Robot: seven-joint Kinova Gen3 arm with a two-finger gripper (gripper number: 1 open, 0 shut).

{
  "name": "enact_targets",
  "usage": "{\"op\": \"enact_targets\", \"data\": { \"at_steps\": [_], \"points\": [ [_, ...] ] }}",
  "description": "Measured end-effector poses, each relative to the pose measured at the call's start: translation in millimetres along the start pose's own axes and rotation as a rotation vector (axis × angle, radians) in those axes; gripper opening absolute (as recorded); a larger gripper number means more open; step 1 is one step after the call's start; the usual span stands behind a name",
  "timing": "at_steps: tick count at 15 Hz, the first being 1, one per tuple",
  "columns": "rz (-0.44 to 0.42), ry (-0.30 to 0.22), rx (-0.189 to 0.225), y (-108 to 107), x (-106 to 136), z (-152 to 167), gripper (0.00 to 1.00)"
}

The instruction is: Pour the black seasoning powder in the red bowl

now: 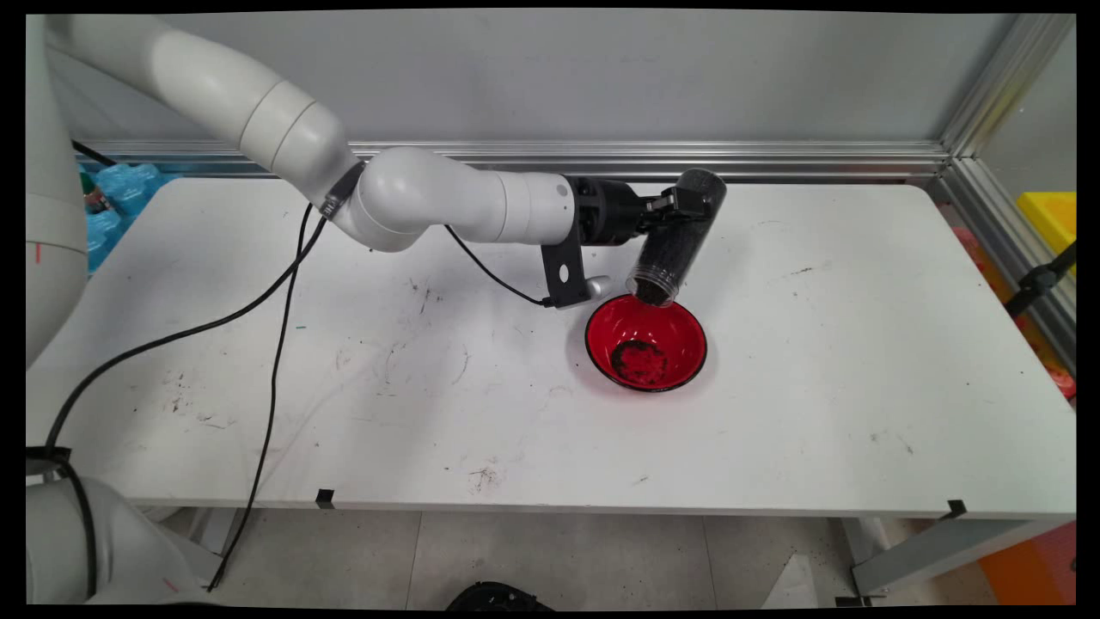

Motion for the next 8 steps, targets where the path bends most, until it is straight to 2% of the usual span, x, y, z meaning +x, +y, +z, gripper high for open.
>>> {"op": "enact_targets", "data": {
  "at_steps": [8],
  "points": [
    [0.012,-0.014,0.016,-1.4,-3.8,3.1,0.00]
  ]
}}
